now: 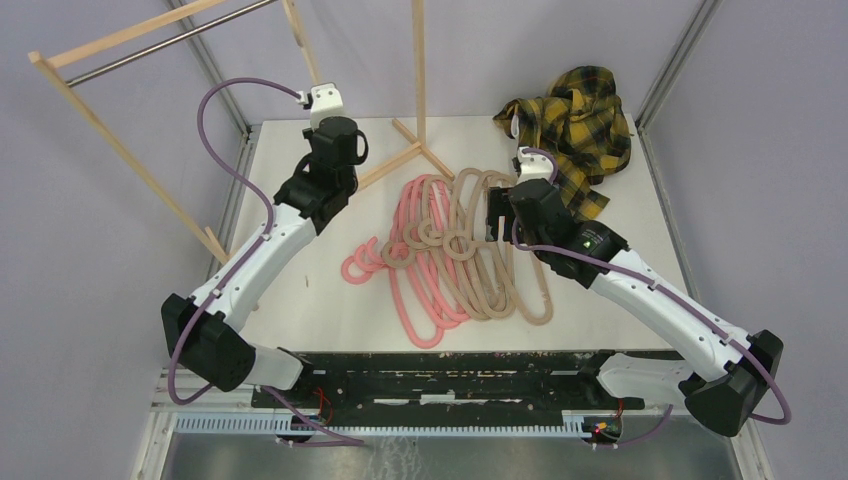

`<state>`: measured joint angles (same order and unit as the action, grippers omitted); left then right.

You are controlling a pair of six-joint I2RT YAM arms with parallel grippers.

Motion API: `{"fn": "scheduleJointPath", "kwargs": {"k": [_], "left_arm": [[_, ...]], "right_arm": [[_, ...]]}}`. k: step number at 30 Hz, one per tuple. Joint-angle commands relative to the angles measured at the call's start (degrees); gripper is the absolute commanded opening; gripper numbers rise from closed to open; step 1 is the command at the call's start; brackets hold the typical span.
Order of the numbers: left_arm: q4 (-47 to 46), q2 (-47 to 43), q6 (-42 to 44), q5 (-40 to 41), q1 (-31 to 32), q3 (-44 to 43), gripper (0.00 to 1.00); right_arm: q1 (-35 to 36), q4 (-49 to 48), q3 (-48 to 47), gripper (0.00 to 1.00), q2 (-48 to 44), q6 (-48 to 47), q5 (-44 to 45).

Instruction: Organize the hangers

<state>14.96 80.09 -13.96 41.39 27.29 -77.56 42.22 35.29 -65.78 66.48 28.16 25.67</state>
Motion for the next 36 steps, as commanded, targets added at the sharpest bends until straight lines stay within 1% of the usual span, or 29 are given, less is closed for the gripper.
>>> {"fn": "scheduleJointPath", "kwargs": {"k": [1,6,9,12,23,29,36], "left_arm": [[-4.45,-2.73,-3.55,-4.12,-1.29,-0.28,0.03],[-9.51,-5.34,-5.74,-8.05,-2.58,2.94,0.03],[-13.82,-8.15,-7.11,-11.29,-2.74,6.99,0.03],[-15.78,-9.64,-8.74,-13.23,-3.26,9.05,0.03],[-15.37,-9.28,-14.56,-25.04,-7.75,6.83,0.03],[-11.05,-7.66,-17.13,-30.23,-9.46,2.62,0.03],[-7.46,-3.96,-17.23,-35.72,-9.71,-0.84,0.03]], "right_arm": [[-0.33,-0.31,-1.01,0.85,-0.61,-0.22,0.26],[-0.46,0.22,-0.53,0.85,-1.59,-0.23,0.93],[-0.57,0.23,0.19,0.85,-2.19,-0.06,1.23],[-0.69,0.38,0.62,0.84,-2.28,0.19,1.35],[-1.0,0.78,0.98,0.84,-2.51,0.16,1.91],[-1.28,0.8,1.25,0.84,-2.72,0.14,2.01],[-1.49,0.51,1.29,0.84,-2.47,0.23,1.94]]}}
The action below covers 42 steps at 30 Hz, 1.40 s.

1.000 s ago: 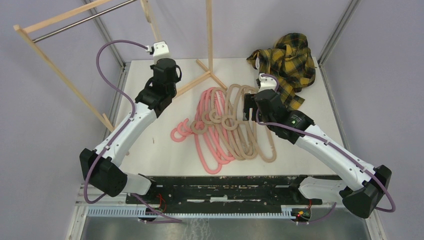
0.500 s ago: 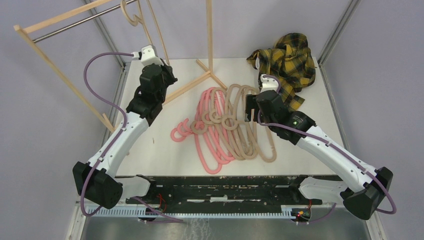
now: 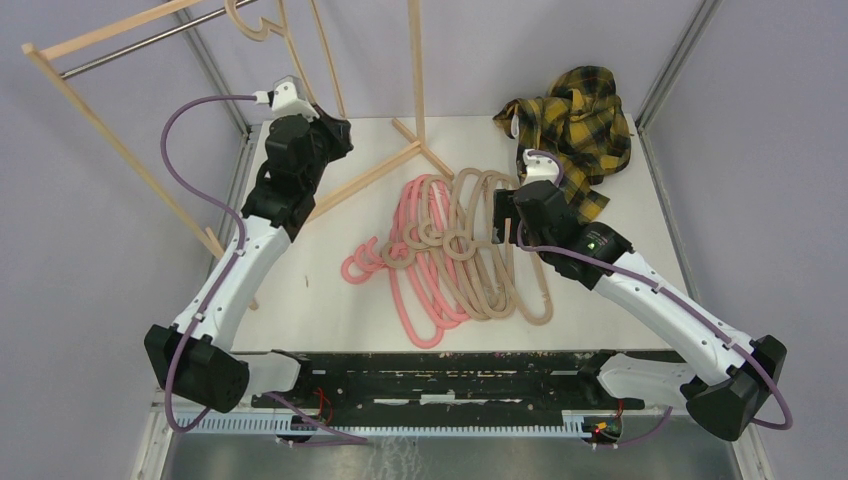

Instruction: Organize the hangers

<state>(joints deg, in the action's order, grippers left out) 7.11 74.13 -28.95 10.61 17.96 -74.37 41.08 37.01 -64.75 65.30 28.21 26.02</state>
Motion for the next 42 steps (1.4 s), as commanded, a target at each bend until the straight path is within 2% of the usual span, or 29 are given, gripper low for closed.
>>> {"fn": "scheduleJointPath", "kwargs": {"k": [1,10,16,20,27,36,42], "left_arm": [[1.01,2.78,-2.06,-5.46,-0.38,-4.55,0.03],[2.83,8.38,-1.59,-11.7,-0.38,-7.62,0.03],[7.77,15.65,1.66,-14.68,0.37,-14.88,0.03],[11.92,20.09,4.83,-12.33,1.95,-21.22,0.03],[15.33,23.15,8.98,-6.89,4.85,-25.47,0.05],[13.5,20.26,11.06,-3.58,5.53,-21.27,0.51],[12.4,16.68,12.19,-1.37,5.54,-18.72,0.76]], "right_arm": [[-0.4,-1.24,0.1,0.84,-1.31,0.18,1.5],[-0.65,-1.5,-0.06,0.84,-1.15,-0.29,1.93],[-1.22,-1.72,-0.11,0.84,-0.8,-0.59,1.78],[-1.68,-1.94,-0.09,0.85,-0.73,-0.74,1.67],[-2.56,-2.03,0.14,0.86,-0.64,-0.78,1.32],[-2.97,-2.02,1.18,0.9,-1.17,-0.07,0.85],[-2.97,-2.03,1.51,0.94,-1.65,-0.46,0.43]]}}
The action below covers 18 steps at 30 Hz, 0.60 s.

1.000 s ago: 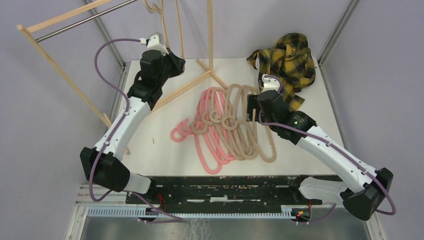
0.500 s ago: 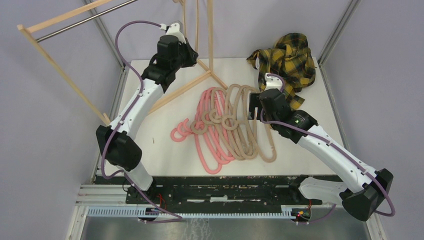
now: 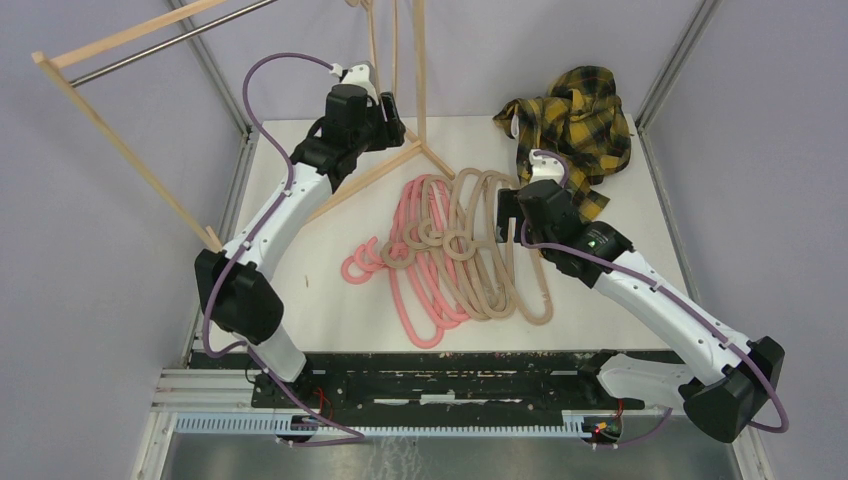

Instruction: Organize the hangers

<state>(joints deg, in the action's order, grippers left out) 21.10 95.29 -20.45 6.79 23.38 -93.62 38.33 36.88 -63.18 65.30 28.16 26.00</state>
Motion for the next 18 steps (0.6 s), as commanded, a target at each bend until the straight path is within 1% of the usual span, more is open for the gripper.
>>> {"fn": "scheduleJointPath", "kwargs": {"k": [1,2,3,4,11,18], "left_arm": [[-1.59,-5.14,3.93,2.41,0.16,0.85,0.81],[-1.62,-6.13,4.14,2.32,0.15,1.22,0.85],[-1.78,-6.66,4.32,2.23,0.13,1.84,0.95],[-2.22,-8.11,4.5,2.11,0.13,2.71,1.0],[-4.5,-16.9,5.84,1.25,0.12,11.5,0.99],[-5.04,-26.36,5.95,1.26,0.1,21.69,0.99]], "right_arm": [[-0.19,-1.76,-0.12,0.95,-1.49,-0.67,0.37],[-0.18,-1.61,-0.12,0.96,-1.1,-0.92,0.3],[-0.18,-1.32,-0.26,0.96,-0.68,-1.09,0.15],[-0.2,-1.19,-0.28,0.97,-0.07,-1.27,-0.02],[-0.33,-3.46,1.13,0.97,5.32,-1.7,-3.03],[-0.35,-6.82,1.56,0.95,14.7,-2.12,-6.32]]}}
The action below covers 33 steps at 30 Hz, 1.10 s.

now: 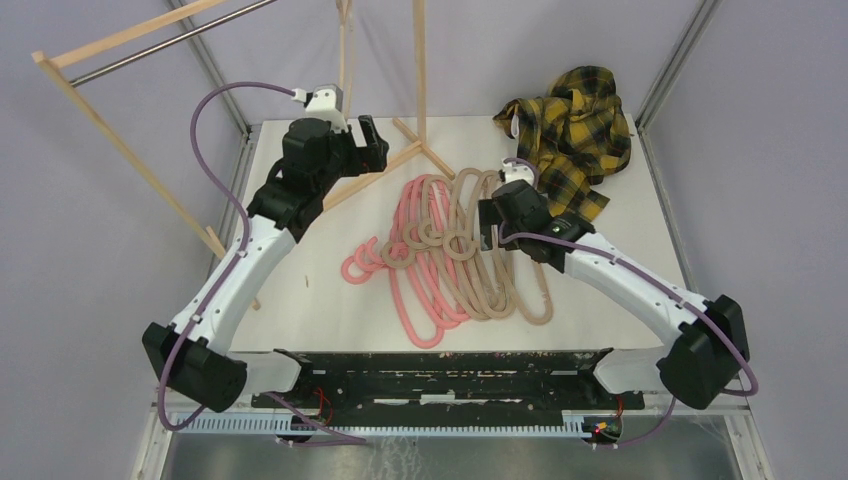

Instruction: Organize the hangers

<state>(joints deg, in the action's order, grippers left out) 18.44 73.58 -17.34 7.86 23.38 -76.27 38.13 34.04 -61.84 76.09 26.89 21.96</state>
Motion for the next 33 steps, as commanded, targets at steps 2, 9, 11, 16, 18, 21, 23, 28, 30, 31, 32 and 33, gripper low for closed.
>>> {"fn": "scheduleJointPath", "kwargs": {"k": [2,9,11,16,18,21,23,28,30,31,32,33], "left_arm": [[-2.42,-7.29,2.69,-0.13,0.09,7.46,0.99],[-3.45,-12.11,1.93,-0.66,0.1,18.1,0.99],[-3.94,-12.89,1.36,-0.79,0.11,20.56,0.99],[-5.27,-14.42,-0.24,-2.28,0.1,24.44,0.99],[-5.5,-14.87,-0.46,-2.16,0.13,24.88,0.99],[-5.47,-15.56,-0.49,-1.95,0.12,24.94,0.99],[-5.36,-16.14,-0.5,-2.08,0.1,25.04,0.99],[-4.91,-18.12,-0.69,-3.86,0.15,25.87,1.0],[-4.79,-18.79,-0.94,-5.66,0.14,26.48,0.98],[-4.93,-19.15,-1.12,-6.87,0.11,26.89,0.97],[-5.21,-19.56,-1.39,-8.24,0.1,27.4,0.97],[-5.56,-19.94,-1.72,-9.82,0.16,28.15,0.96]], "right_arm": [[-0.19,-4.7,-0.25,0.95,7.42,-0.96,-2.73],[-2.09,-8.34,-0.61,0.86,16.35,-0.19,-2.45],[-3.58,-9.05,-0.69,0.78,18.47,-0.18,-3.75],[-6.72,-10.47,-0.73,0.63,22.33,-0.58,-8.9],[-7.1,-10.69,-0.98,0.58,23.79,-1.05,-10.33],[-7.21,-11.32,-0.81,0.56,25.36,-1.23,-11.83],[-7.3,-12.05,-0.29,0.49,26.06,-1.1,-12.66],[-7.58,-12.77,0.51,0.01,25.52,0.22,-14.05],[-7.61,-12.92,0.89,0.0,23.92,1.08,-15.08],[-7.57,-12.78,1.03,0.0,22.87,1.63,-15.81],[-7.55,-12.71,1.15,0.0,21.52,2.31,-16.74],[-7.6,-12.64,1.28,0.0,19.95,3.09,-17.85]]}}
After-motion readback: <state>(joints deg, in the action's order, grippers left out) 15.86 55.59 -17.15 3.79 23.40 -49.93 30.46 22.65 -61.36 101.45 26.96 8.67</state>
